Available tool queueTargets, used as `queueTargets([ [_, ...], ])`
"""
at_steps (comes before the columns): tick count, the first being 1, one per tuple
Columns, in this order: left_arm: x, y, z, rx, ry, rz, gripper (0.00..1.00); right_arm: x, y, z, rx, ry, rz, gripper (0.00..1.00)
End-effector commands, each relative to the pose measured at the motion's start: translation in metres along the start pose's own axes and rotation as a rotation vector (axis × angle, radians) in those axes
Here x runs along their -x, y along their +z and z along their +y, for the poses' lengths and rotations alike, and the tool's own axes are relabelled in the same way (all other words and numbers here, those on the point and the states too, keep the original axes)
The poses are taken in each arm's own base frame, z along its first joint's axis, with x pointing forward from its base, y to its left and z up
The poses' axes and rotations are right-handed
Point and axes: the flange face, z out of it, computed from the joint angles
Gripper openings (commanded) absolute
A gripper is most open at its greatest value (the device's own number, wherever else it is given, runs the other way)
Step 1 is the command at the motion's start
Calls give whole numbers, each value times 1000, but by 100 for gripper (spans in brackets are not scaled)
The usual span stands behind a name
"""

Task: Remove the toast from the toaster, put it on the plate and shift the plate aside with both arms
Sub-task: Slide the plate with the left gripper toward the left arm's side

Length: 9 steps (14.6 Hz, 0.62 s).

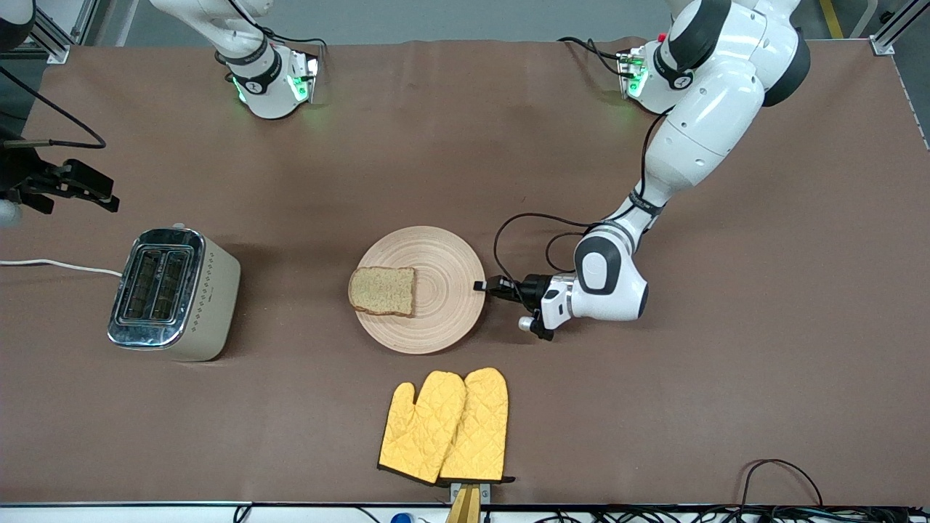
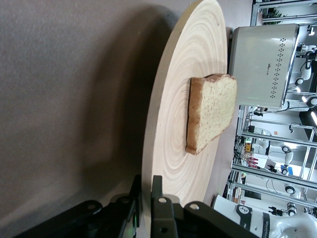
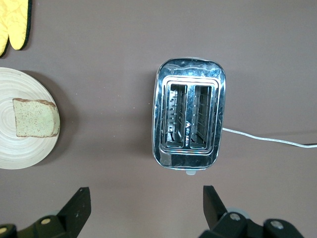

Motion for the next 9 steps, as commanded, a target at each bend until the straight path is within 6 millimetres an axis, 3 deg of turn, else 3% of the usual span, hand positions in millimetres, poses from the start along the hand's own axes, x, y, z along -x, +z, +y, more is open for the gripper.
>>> queueTargets([
  [1,-25,-28,43,18,-21,57,0,5,-4,2,11,-1,3,100],
  [4,-40,-75,74,18,-93,111,0,5,-4,1,10,-1,7,100],
  [7,-49,-140,59,76,-154,122,1,4,-5,0,4,-2,11,100],
  [8,-47,-170,58,93,-160,104,1,4,-4,0,4,-2,9,100],
  [9,-48,-204,44,82,-157,104,0,4,-4,0,4,-3,11,100],
])
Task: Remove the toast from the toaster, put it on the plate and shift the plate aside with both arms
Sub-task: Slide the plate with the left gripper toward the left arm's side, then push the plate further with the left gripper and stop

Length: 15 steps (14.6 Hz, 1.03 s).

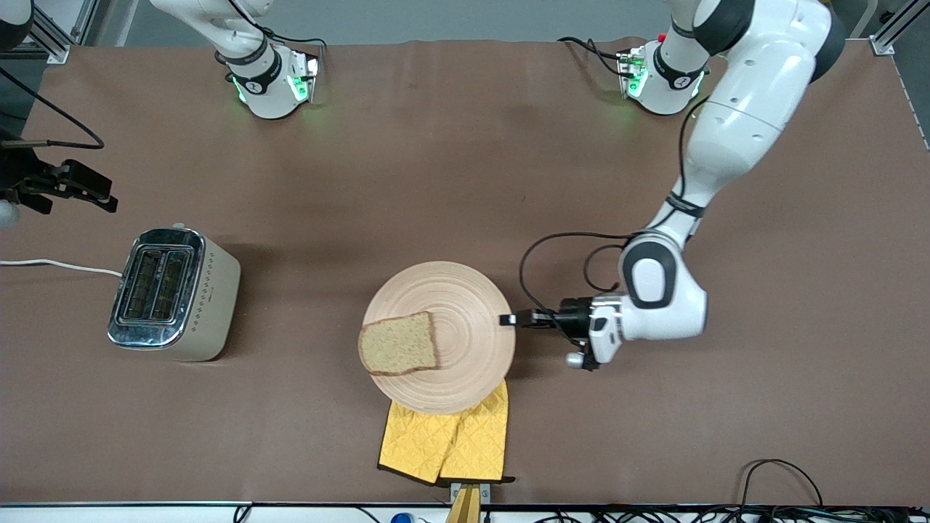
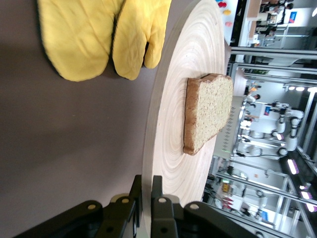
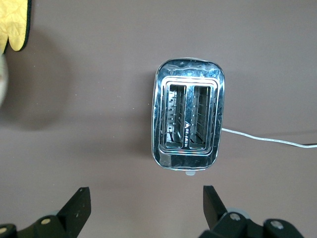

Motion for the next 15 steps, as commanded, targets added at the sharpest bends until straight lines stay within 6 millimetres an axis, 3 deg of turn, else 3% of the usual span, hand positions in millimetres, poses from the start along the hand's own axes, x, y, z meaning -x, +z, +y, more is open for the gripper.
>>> queueTargets([
  [1,-8,-94,-16,5,-3,-19,0,4,-5,-2,3,-5,11,100],
  [3,-19,-158,-32,-19,19,-1,0,4,-5,-2,3,-5,11,100],
  [6,-22,-231,-54,-45,34,17,0,4,-5,-3,3,-7,11,100],
  [10,-10,-303,-107,-20,65,37,0,3,-4,-5,2,-12,10,100],
  [15,18,-363,-185,-38,108,25,0,3,-4,-6,1,-12,8,100],
])
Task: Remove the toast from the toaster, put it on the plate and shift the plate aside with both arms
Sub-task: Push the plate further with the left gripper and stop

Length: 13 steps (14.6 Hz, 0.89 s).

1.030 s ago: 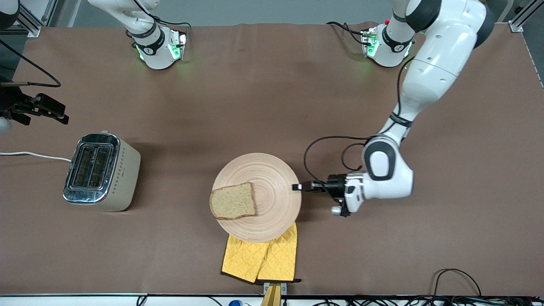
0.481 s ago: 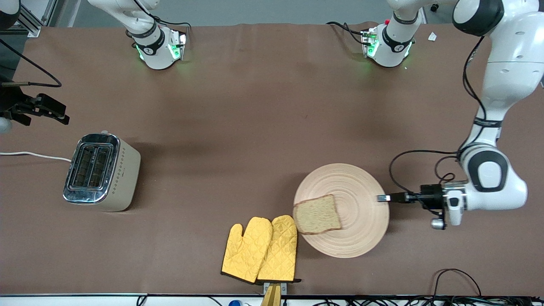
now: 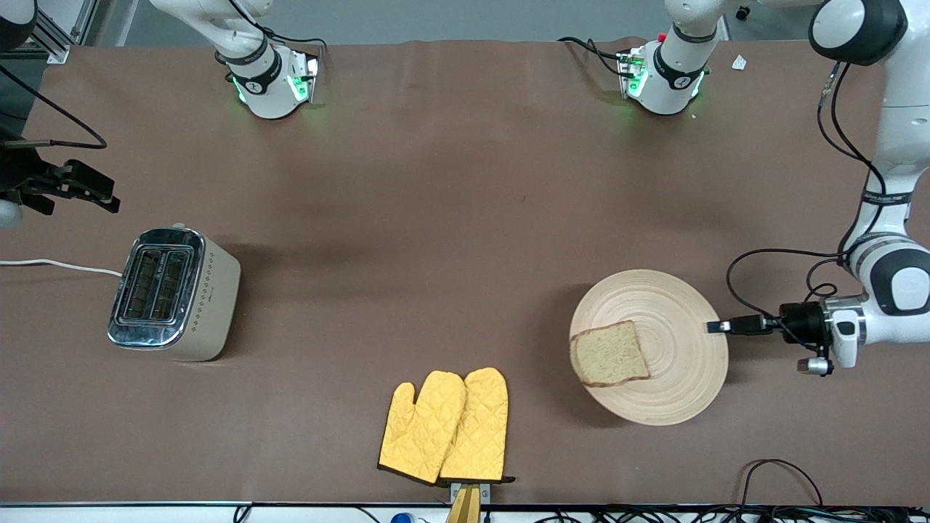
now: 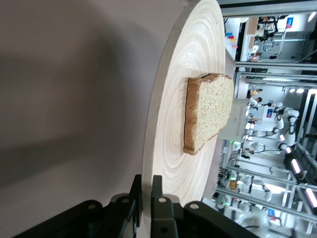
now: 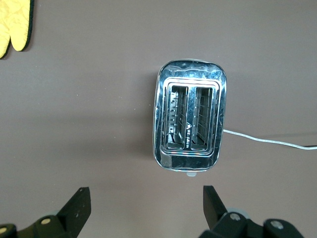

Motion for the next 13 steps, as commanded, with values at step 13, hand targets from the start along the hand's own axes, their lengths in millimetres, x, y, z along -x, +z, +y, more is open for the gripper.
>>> queueTargets([
  [13,63,-73,-106,-34,-7,-66,7,4,-5,-2,-1,-4,4,100],
])
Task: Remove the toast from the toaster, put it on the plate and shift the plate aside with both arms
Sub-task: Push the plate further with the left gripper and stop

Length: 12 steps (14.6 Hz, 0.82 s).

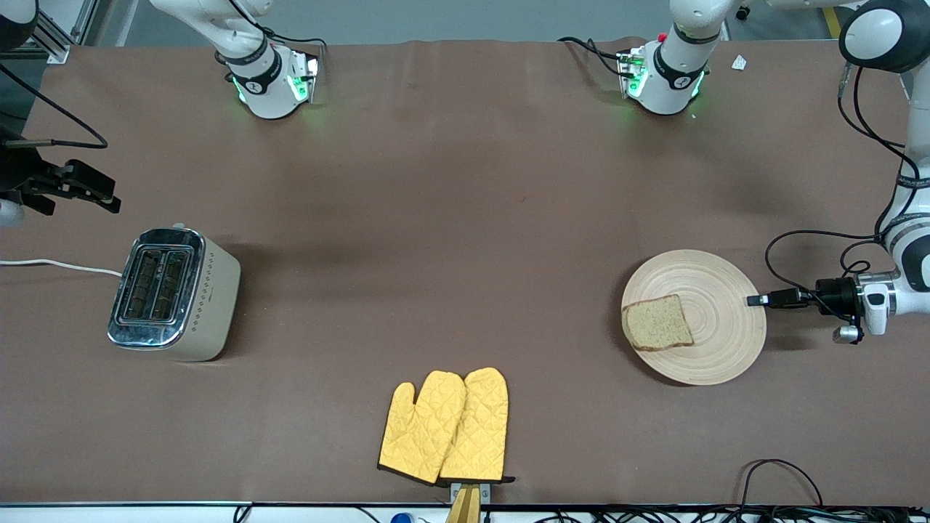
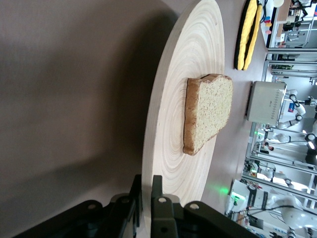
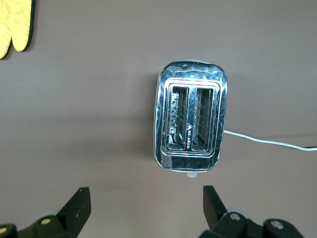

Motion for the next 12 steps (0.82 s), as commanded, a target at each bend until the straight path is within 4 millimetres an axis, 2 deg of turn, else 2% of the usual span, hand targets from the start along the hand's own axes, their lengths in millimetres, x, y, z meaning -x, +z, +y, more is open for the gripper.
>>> queueTargets([
  [1,6,-3,2,15,12,-36,16,4,-4,0,1,-1,2,100],
  [2,5,-1,3,15,12,-39,36,4,-4,0,1,-1,2,100],
  [3,3,1,6,14,16,-40,99,4,-5,0,-1,-1,5,100],
  [5,-5,3,20,-6,33,-47,100,4,-5,0,1,-1,3,100],
  [8,-30,-19,50,-85,56,-18,100,4,-4,2,1,2,0,100],
  [12,-55,-38,109,-243,70,-15,100,4,-4,2,-1,4,3,100],
])
